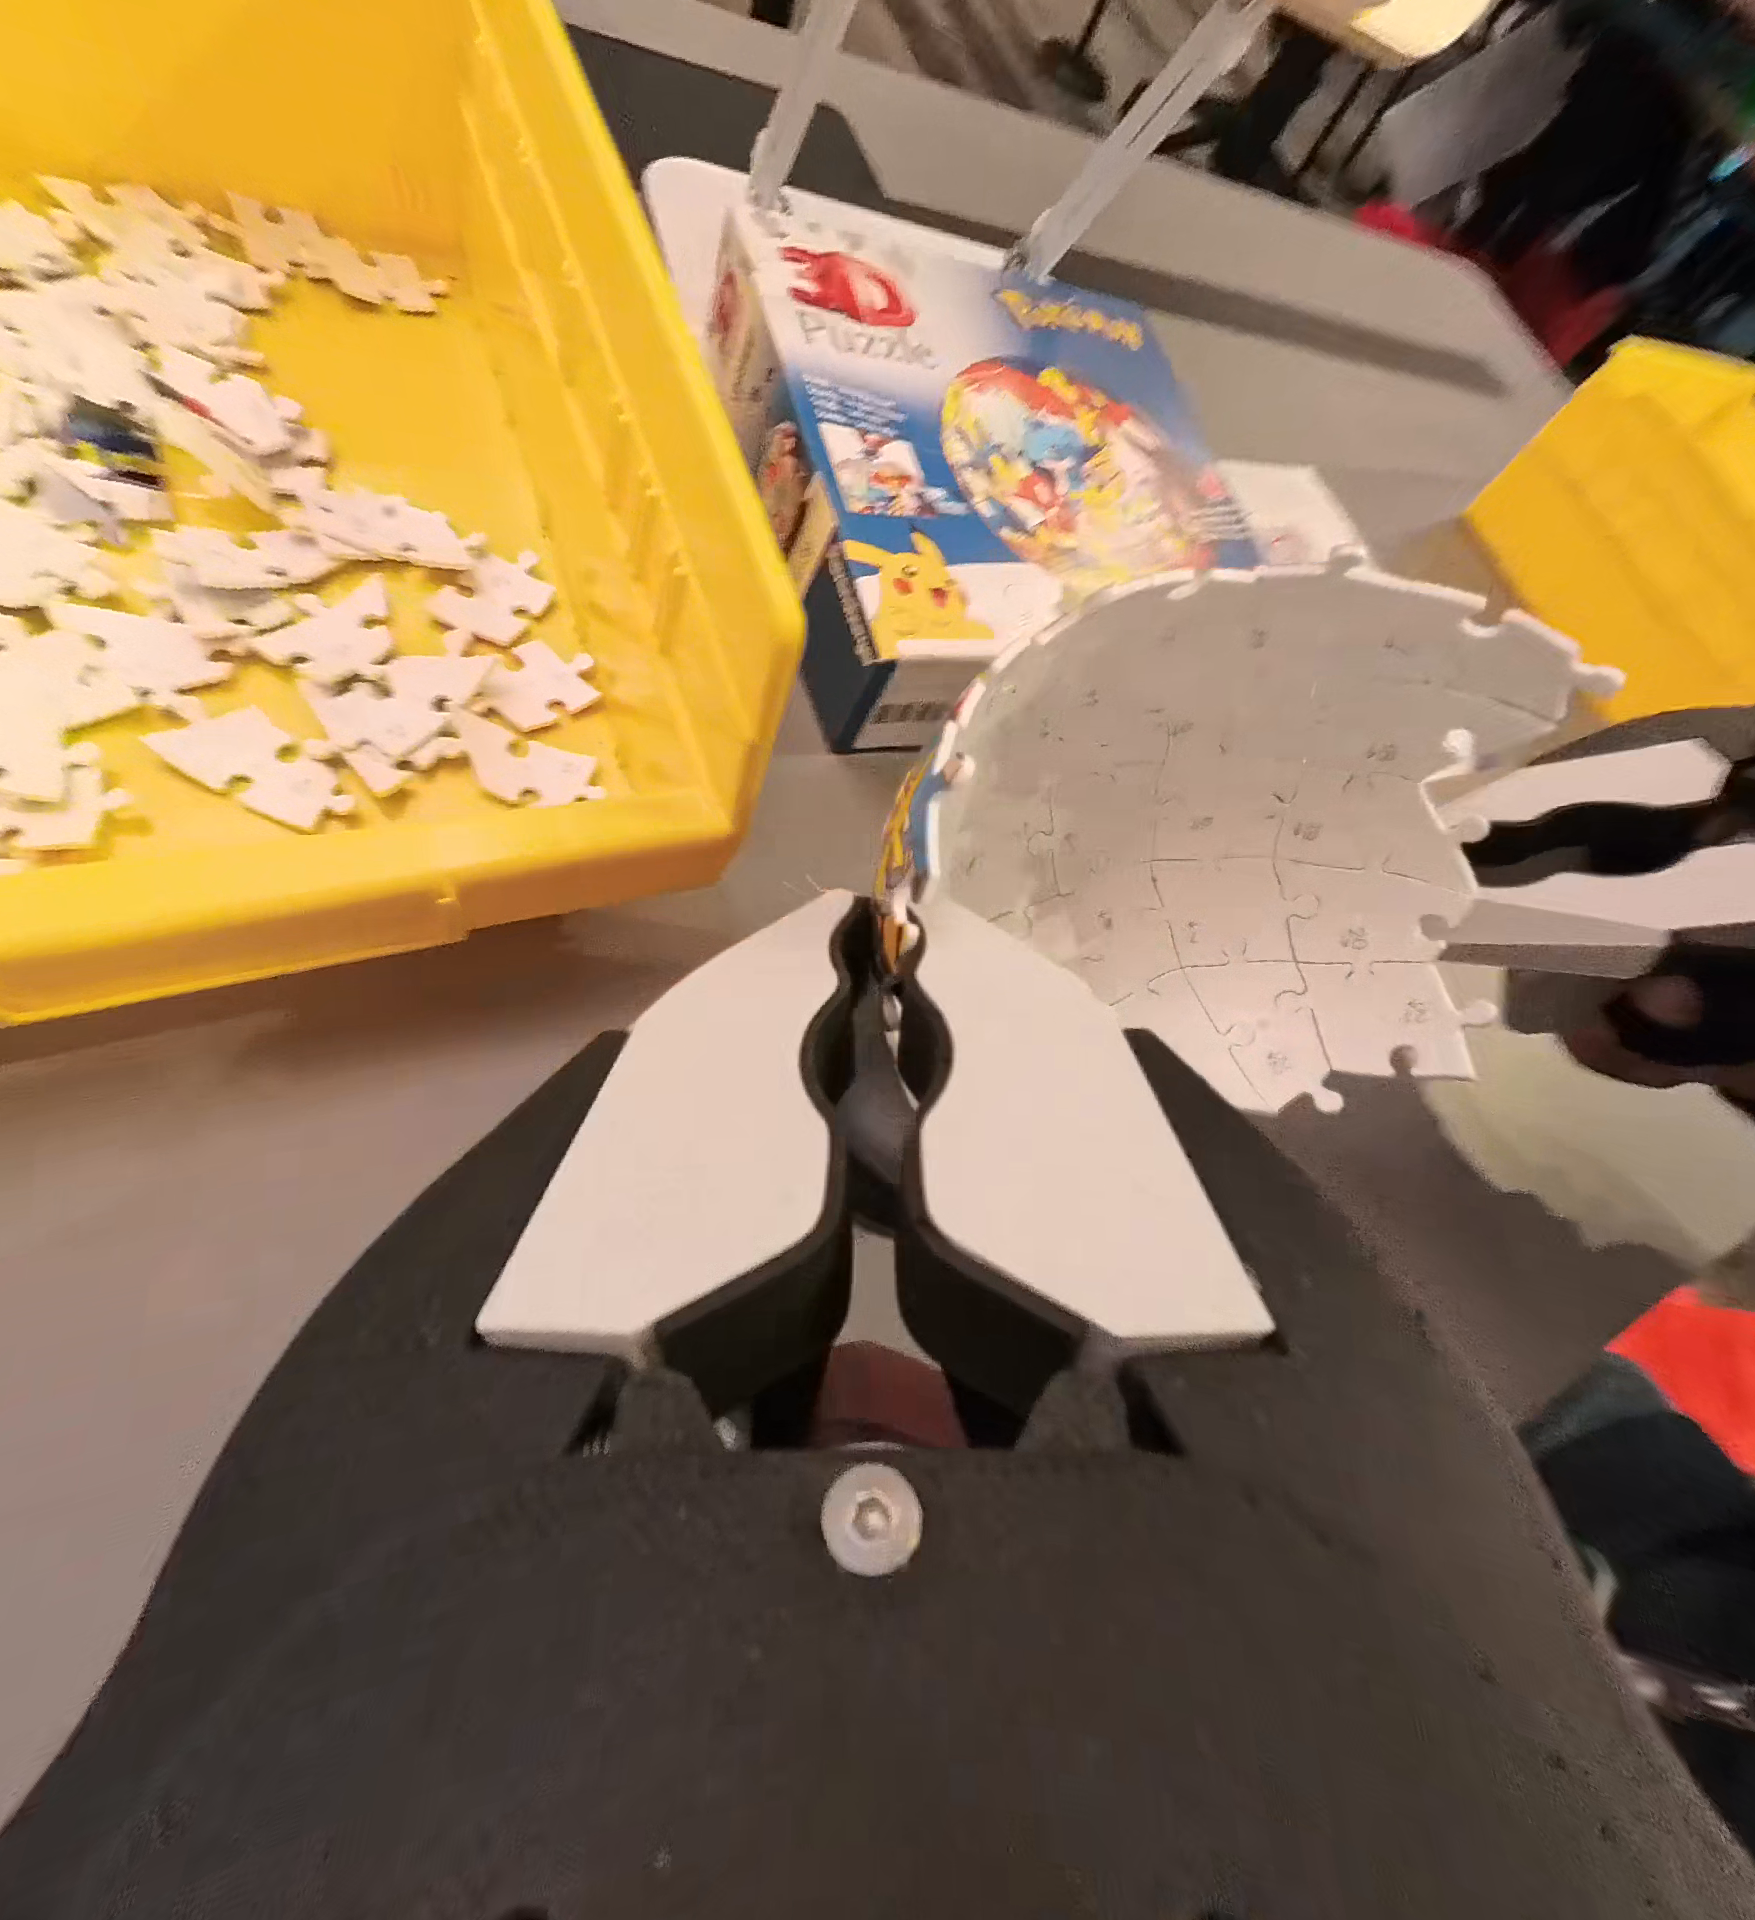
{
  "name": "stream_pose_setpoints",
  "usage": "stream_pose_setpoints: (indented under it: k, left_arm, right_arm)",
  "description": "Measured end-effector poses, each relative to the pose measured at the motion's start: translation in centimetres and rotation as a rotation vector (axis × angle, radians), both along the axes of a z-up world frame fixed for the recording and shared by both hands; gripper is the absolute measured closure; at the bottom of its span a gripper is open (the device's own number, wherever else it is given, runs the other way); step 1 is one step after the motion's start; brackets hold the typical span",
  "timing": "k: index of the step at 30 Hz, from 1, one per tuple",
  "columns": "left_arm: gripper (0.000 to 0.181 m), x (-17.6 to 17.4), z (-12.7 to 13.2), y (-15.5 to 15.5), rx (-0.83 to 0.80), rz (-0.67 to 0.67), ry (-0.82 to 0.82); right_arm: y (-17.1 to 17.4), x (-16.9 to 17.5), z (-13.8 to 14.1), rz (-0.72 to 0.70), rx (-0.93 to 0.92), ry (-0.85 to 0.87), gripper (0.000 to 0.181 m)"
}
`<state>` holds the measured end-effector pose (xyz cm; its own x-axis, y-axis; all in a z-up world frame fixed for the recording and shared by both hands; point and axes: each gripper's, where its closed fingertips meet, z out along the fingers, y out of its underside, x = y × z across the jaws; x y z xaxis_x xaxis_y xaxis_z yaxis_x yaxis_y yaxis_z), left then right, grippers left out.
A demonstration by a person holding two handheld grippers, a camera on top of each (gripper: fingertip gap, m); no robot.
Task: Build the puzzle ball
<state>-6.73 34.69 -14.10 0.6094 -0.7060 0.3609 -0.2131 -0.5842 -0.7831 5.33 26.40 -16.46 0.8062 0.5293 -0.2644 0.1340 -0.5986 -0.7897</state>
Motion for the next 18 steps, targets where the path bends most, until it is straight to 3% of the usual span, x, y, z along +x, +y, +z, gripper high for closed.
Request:
stream_pose_setpoints:
  k: [7,10,14,18]
  left_arm:
    - [0.179,4.0,0.6,-2.7,-0.145,-0.058,-0.207]
    - [0.179,5.7,0.7,-3.2,-0.167,-0.052,-0.257]
    - [0.179,7.6,1.1,-3.0,-0.157,0.002,-0.312]
    - [0.179,9.2,1.2,-2.8,-0.15,0.065,-0.351]
  right_arm:
    - [-1.7,2.0,1.7,-0.013,-0.004,0.099,0.16]
    - [-3.4,2.5,1.2,0.011,-0.054,0.12,0.15]
    - [-5.2,0.6,1.1,0.019,-0.097,0.238,0.136]
    - [-4.8,-0.7,1.5,-0.059,-0.118,0.37,0.127]
